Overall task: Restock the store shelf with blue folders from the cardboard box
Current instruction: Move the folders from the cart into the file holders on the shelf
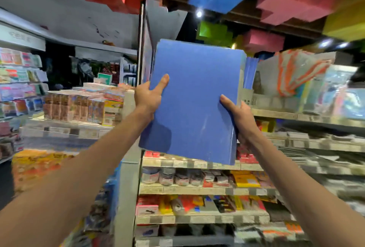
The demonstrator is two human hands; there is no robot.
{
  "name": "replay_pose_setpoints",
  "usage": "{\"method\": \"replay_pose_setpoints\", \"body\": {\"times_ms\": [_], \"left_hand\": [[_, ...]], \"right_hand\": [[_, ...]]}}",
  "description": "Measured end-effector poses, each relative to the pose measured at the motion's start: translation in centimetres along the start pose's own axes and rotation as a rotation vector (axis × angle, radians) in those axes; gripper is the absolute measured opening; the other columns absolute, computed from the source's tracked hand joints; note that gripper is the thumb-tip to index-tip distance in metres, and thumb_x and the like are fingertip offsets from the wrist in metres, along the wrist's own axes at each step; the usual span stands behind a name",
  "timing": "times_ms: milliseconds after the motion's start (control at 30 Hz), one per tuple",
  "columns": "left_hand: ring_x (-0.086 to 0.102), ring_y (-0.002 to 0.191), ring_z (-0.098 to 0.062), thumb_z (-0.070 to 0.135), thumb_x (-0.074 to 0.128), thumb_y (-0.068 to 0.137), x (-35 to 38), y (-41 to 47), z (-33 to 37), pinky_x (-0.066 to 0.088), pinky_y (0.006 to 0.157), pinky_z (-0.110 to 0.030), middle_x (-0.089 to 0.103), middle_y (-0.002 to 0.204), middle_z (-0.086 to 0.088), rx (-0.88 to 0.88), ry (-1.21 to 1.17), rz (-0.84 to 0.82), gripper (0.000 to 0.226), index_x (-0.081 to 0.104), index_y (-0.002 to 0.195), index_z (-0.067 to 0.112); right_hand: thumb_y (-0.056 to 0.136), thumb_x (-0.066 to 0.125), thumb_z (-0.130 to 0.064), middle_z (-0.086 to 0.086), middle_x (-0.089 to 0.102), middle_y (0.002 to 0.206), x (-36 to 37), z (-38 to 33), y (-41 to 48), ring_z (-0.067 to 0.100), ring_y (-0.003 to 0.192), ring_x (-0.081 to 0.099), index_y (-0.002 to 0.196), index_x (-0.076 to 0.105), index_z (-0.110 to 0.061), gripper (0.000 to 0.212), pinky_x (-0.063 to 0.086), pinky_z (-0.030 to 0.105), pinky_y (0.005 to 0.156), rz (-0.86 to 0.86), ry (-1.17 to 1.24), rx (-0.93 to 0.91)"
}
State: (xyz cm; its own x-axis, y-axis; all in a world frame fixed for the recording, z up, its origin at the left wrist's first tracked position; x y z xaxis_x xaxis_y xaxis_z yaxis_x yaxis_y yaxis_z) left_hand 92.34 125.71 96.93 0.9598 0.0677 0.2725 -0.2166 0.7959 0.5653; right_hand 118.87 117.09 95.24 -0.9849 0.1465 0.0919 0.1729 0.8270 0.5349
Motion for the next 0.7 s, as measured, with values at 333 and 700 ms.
{"method": "replay_pose_setpoints", "body": {"times_ms": [333, 700], "left_hand": [[0.066, 0.068, -0.022, 0.078, 0.072, 0.07, 18.4, 0.4, -3.7, 0.059, 0.069, -0.048, 0.071, 0.076, -0.006, -0.035, 0.088, -0.088, 0.068, 0.066, 0.077, 0.01], [0.06, 0.083, -0.025, 0.072, 0.049, 0.092, 35.9, 6.0, -8.7, 0.046, 0.07, -0.036, 0.065, 0.083, -0.002, 0.159, 0.533, -0.304, 0.061, 0.064, 0.087, 0.013]], "right_hand": [[0.085, 0.079, -0.027, 0.01, 0.077, 0.098, -17.4, -2.4, 3.7, 0.025, 0.083, 0.074, 0.1, 0.071, -0.014, 0.021, 0.061, 0.044, 0.074, 0.26, -0.098, -0.116], [0.079, 0.083, -0.043, -0.009, 0.074, 0.107, -28.8, -4.7, 9.7, 0.01, 0.097, 0.071, 0.118, 0.069, -0.02, 0.047, 0.061, 0.035, 0.085, 0.548, -0.393, -0.356]]}}
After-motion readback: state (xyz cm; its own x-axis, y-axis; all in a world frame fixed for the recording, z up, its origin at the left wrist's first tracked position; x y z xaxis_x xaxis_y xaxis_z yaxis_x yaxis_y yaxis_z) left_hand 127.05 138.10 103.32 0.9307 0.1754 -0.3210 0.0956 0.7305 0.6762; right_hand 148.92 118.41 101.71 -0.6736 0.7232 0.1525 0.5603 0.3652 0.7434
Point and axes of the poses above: each hand's wrist, its own y-axis towards the middle knuckle, its own x-axis out of the palm, z = x × y, the point moved 7 cm from there along y, towards the middle knuckle
